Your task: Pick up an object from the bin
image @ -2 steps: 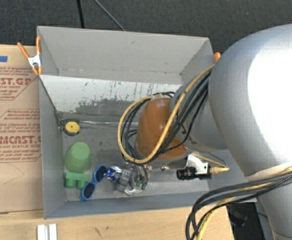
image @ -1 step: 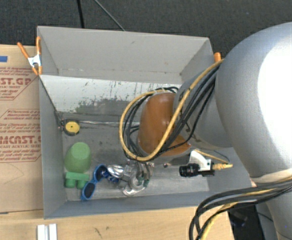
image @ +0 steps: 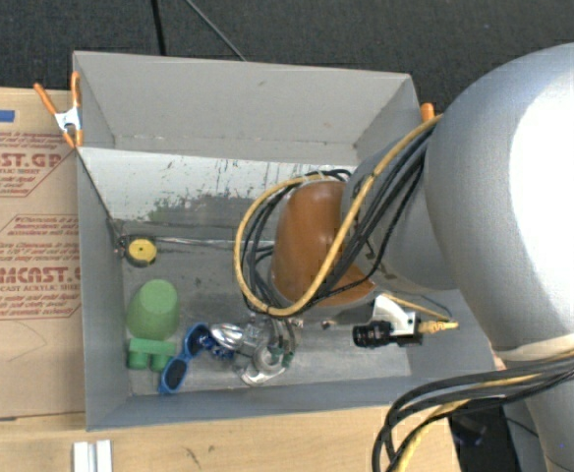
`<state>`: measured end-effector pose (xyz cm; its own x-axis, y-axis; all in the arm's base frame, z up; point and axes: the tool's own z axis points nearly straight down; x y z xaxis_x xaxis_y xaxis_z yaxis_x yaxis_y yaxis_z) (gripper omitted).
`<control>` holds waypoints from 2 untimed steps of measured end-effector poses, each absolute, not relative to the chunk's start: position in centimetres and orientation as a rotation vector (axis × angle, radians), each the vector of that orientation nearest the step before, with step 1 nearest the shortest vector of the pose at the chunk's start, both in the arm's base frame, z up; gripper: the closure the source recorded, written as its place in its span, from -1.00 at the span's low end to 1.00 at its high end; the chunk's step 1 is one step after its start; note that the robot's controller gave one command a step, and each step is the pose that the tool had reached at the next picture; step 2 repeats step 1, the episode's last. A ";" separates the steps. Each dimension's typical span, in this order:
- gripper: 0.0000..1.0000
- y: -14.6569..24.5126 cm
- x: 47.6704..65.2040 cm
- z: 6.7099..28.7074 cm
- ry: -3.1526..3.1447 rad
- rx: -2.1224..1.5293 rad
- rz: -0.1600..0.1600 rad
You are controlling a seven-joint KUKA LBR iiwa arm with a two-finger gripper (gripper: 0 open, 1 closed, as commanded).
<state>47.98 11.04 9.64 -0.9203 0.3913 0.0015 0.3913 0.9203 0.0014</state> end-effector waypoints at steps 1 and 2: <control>1.00 11.2 47.9 9.8 -3.077 -0.625 -0.002; 1.00 11.2 47.9 9.8 -3.077 -0.625 -0.002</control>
Offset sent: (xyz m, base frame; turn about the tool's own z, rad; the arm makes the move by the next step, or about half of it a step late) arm -0.0001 0.0001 0.0025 0.0000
